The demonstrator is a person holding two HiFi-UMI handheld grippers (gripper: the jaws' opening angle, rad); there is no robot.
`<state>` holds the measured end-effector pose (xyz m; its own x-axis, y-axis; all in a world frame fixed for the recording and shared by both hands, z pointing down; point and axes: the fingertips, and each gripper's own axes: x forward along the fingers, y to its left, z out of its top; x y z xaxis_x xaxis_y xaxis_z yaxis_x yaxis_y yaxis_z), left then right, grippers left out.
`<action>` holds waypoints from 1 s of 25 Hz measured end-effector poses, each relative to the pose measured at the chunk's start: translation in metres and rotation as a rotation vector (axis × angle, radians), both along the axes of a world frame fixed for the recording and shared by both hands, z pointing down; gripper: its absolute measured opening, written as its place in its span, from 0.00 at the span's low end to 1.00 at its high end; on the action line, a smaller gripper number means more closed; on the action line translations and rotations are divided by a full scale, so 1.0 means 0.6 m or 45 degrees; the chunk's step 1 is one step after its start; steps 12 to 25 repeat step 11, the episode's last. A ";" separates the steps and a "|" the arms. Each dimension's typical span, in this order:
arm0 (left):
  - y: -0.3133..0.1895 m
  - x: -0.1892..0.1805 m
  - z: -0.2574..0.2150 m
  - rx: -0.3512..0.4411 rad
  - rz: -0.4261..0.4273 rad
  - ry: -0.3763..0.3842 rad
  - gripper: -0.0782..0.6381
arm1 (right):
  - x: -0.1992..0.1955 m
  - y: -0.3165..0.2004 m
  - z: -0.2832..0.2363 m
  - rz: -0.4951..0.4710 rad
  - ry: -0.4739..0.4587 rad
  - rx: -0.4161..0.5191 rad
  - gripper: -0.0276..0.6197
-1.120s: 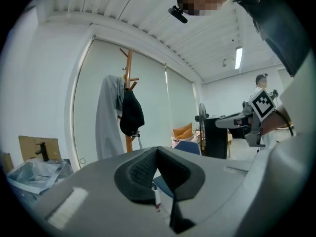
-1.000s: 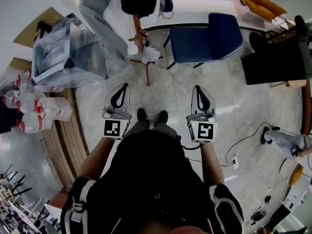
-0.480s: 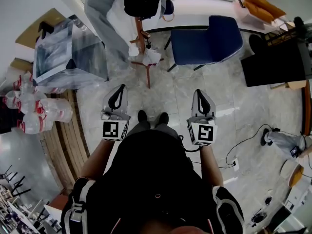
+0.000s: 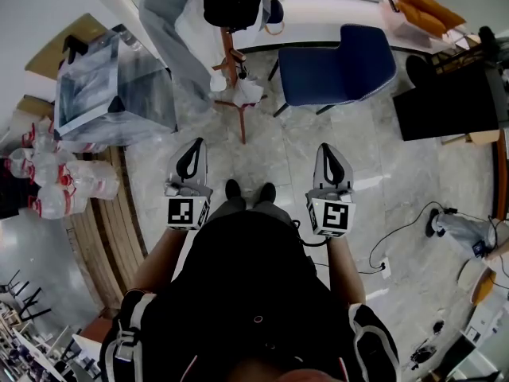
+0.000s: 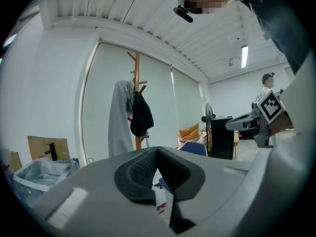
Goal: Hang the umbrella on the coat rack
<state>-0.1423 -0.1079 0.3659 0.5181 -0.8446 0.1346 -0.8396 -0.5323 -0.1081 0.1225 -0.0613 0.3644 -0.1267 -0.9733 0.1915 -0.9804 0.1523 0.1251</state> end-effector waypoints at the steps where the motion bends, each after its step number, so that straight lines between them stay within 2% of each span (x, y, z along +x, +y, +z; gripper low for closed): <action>1: -0.001 0.000 -0.001 -0.001 -0.002 0.004 0.11 | 0.001 0.000 -0.001 0.002 0.001 0.002 0.04; 25: 0.000 0.000 -0.005 0.005 -0.011 0.002 0.11 | 0.002 -0.006 0.002 0.000 0.018 0.001 0.04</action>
